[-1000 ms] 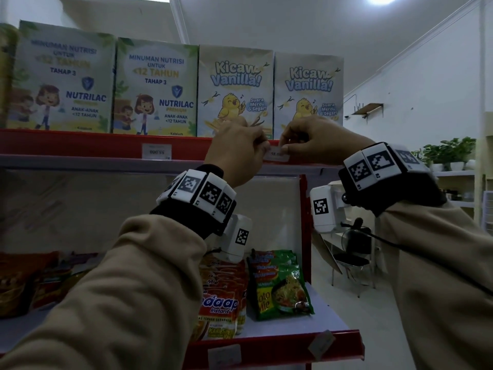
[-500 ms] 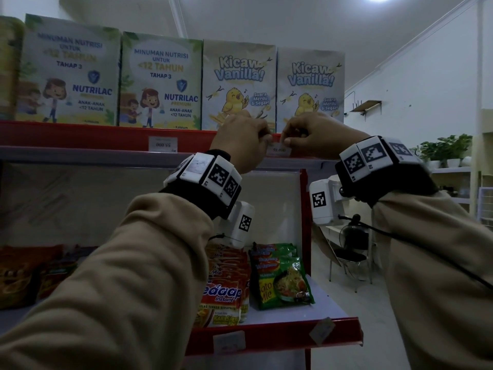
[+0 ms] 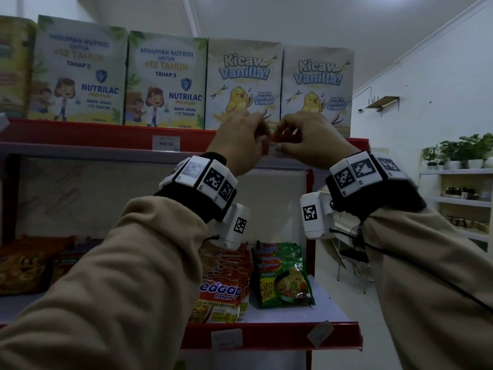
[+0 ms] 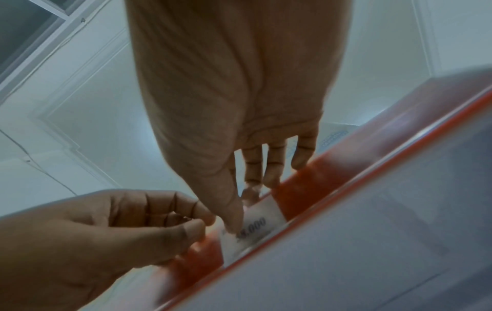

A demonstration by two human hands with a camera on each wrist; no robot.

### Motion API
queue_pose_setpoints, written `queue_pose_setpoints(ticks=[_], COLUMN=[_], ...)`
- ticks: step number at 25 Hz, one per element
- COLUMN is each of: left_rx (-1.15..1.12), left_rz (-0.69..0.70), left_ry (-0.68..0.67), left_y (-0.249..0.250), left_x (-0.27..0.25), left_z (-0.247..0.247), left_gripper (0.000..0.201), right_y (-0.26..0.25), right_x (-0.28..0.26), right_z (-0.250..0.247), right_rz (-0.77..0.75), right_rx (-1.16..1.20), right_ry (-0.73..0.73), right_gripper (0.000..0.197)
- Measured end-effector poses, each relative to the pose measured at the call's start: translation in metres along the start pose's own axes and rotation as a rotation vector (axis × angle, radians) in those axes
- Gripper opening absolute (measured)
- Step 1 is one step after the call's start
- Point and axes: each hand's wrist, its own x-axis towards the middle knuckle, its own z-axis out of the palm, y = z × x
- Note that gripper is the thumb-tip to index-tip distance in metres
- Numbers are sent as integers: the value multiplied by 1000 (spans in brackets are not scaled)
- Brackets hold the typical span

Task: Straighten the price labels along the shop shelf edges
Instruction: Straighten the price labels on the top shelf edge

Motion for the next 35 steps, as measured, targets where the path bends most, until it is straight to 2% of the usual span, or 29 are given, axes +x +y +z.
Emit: queue_pose_setpoints(ticks=[5,11,15,21,23,28,32,35], left_rx=[156,339,314,337,289,235,148,120], left_rz=[-32,-57,-66,92,87,34,54,59], left_ry=[87,65,89,91,107,60,101,91], left_y=[-30,-79,-109,-143,-148,-152,-156,-158], left_x=[-22,-46,-55,-71,-72,-60,-63,-62], left_z=[-24,-54,-73,-90,-93,-96,-96,-100], left_gripper=[21,27,33,36,34,34,34,33], right_y=[-17,-75,-114,-138,-139,-156,-166,-170], right_x=[3,23,42,47,46,44,48,49], right_z=[12,41,67,90,92,100,95,94], right_rz=[35,2,-36,37,40,-66,-110,-74], right_rx=[-120,17,31,-71,-49,48,-10,-93], right_ry=[89,120,112,144,170,246,201,150], right_gripper=[23,18,20,20,18,19,24,25])
